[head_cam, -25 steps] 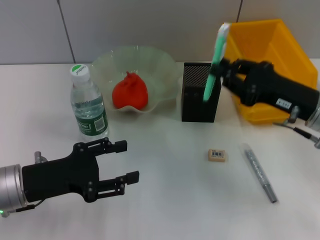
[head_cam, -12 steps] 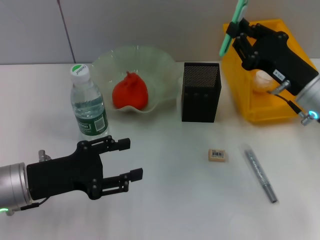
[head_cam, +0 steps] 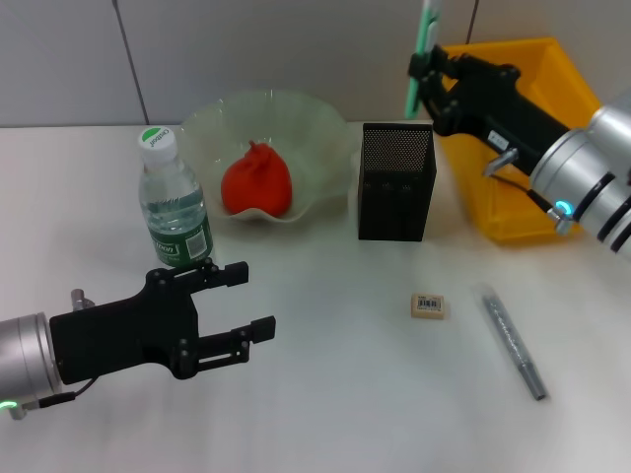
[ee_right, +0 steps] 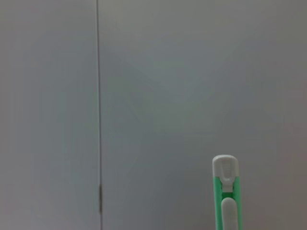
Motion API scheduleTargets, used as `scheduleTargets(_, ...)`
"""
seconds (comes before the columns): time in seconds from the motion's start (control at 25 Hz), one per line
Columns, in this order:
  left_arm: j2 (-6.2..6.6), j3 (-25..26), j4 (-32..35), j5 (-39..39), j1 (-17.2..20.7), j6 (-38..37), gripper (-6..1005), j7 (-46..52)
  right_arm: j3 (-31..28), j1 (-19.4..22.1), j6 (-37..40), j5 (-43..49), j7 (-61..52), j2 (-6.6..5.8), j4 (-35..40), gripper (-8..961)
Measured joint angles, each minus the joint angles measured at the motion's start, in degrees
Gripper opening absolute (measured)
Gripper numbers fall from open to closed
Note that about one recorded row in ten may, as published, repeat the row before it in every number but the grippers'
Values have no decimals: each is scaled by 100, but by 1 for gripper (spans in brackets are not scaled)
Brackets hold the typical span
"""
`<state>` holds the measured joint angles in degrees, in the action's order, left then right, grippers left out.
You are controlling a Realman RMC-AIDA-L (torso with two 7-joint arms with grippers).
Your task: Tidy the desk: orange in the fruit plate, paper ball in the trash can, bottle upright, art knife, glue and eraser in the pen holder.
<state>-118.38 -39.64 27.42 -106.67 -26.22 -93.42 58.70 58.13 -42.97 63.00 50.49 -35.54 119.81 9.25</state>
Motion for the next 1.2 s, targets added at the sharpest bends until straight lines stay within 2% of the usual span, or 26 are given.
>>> scheduleTargets(0.2,6,97,0,6,17,33,752,1,229,-50,-187,-16,-35,8,-72,172)
scheduleTargets(0.6,7,489,-182,58,125,37,752,-154,234,-68,-346,-2,-36,7,-183,169)
scheduleTargets(1.2,18,465,-218,64,167,16,753,-177,234,-65,-535,4,-2,6,-271,171)
